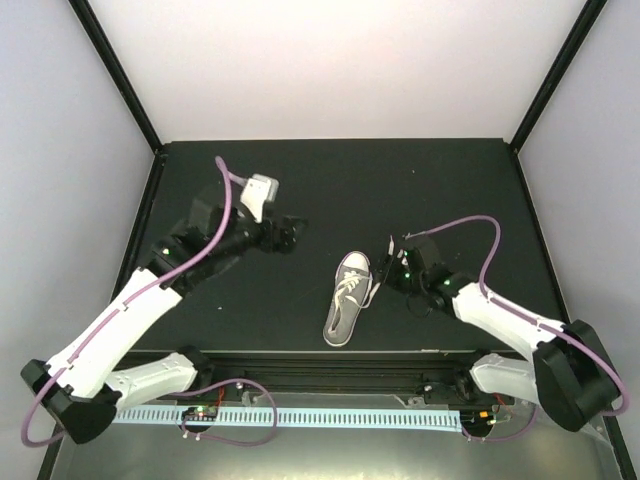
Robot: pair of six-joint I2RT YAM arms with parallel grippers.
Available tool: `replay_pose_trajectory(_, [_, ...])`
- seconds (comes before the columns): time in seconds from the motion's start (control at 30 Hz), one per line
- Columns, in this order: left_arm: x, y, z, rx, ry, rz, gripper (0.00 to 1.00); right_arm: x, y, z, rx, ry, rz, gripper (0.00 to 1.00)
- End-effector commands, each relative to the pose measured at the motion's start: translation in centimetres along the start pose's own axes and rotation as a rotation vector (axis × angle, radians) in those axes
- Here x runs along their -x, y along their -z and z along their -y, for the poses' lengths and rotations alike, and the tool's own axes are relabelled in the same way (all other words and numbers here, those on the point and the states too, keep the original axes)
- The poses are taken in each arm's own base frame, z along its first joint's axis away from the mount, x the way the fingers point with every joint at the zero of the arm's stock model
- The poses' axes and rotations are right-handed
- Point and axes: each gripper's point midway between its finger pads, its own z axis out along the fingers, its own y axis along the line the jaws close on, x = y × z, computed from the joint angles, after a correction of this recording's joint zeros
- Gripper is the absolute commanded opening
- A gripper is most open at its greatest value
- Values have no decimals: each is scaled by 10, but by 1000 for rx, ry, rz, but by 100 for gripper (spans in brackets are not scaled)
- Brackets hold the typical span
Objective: Tie the shoes
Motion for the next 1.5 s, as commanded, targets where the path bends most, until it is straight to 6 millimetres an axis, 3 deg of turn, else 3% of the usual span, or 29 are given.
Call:
replay_pose_trajectory(0.0, [12,6,-34,49,-115,-41,99,-4,6,-22,128,-173,67,74])
replay_pose_trajectory(0.07, [16,3,-54,78,-71,-24,99,-7,5,-20,152,-253,82,74])
replay_pose_trajectory(0.33, [1,-9,-96,185,-65,9,99,-14,-8,-22,174,-416,83,74])
replay_pose_trajectory(0.83, [-4,2,-106,245,-116,34,99,-7,-45,-3,70,-521,139,71])
replay_pose_trajectory(1.03, [-5,3,-105,241,-122,34,99,2,-53,-6,79,-554,173,54])
replay_pose_trajectory(1.23, [-4,7,-106,253,-126,47,99,0,-48,1,75,-569,196,8])
replay_pose_trajectory(1.33, [-5,9,-109,270,-130,54,99,1,-38,4,73,-562,218,2])
replay_pose_trajectory(1.47, [-5,7,-102,231,-148,61,99,15,-14,-5,102,-519,278,2])
